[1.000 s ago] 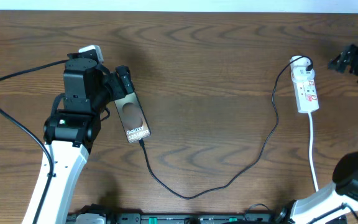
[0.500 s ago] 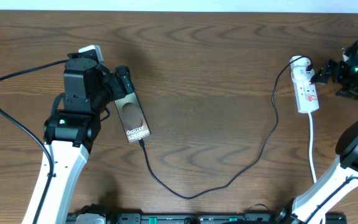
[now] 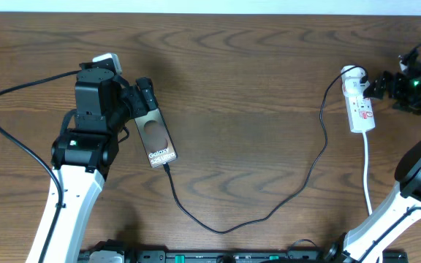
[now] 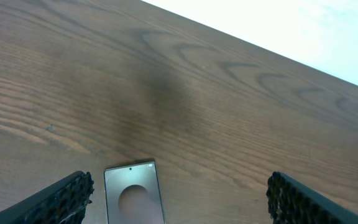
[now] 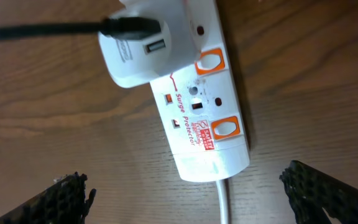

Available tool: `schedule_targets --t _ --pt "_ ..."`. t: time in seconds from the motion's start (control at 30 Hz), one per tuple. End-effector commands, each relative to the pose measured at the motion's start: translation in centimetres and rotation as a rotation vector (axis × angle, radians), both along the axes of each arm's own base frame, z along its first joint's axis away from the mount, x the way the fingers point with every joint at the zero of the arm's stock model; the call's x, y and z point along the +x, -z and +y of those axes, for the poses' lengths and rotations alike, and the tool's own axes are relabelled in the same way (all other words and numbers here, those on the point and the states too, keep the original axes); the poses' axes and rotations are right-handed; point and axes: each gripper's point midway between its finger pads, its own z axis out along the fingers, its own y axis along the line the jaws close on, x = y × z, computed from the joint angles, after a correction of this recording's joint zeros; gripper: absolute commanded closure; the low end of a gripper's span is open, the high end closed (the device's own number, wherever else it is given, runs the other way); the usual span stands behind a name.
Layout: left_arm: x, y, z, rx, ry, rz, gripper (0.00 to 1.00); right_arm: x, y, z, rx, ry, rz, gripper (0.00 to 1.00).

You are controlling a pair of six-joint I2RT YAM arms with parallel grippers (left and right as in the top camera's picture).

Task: Plug charger to phone and switch on socket
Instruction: 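Lower the right gripper onto the power strip's orange switch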

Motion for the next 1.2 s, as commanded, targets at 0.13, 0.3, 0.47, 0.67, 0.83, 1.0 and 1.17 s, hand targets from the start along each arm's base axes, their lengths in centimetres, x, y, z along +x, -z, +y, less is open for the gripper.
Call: schedule_targets --t 0.13,0.3,0.47,0.67,0.83,1.0,1.17 --pt "0.2 -0.9 0.1 0.018 0.001 -0.018 0.09 0.4 1.5 3.3 0.115 -0.177 -0.097 0.01" --pt "0.2 -0.9 0.1 0.018 0.001 -0.018 0.09 1.3 1.7 3.8 0.089 -0.222 -0.135 0.01" --pt "0.1 -0.8 0.1 0.019 0.001 -0.010 0.09 2.7 1.6 3.5 0.052 -0.234 -0.191 0.01" --pt "0.0 -0.6 0.1 0.020 0.001 -0.003 0.09 3.8 1.4 2.9 0.026 -0.221 -0.233 0.01" --pt "0.0 -0.6 0.1 0.020 0.001 -0.003 0.09 4.2 1.3 2.7 0.016 -0.223 -0.249 0.01" --pt "0.0 -0.6 0.1 0.020 0.001 -0.003 0.09 4.5 1.3 2.8 0.012 -0.227 -0.260 0.01" --pt "0.0 -0.6 0.1 0.020 0.001 -0.004 0.09 4.7 1.3 3.3 0.011 -0.238 -0.265 0.01"
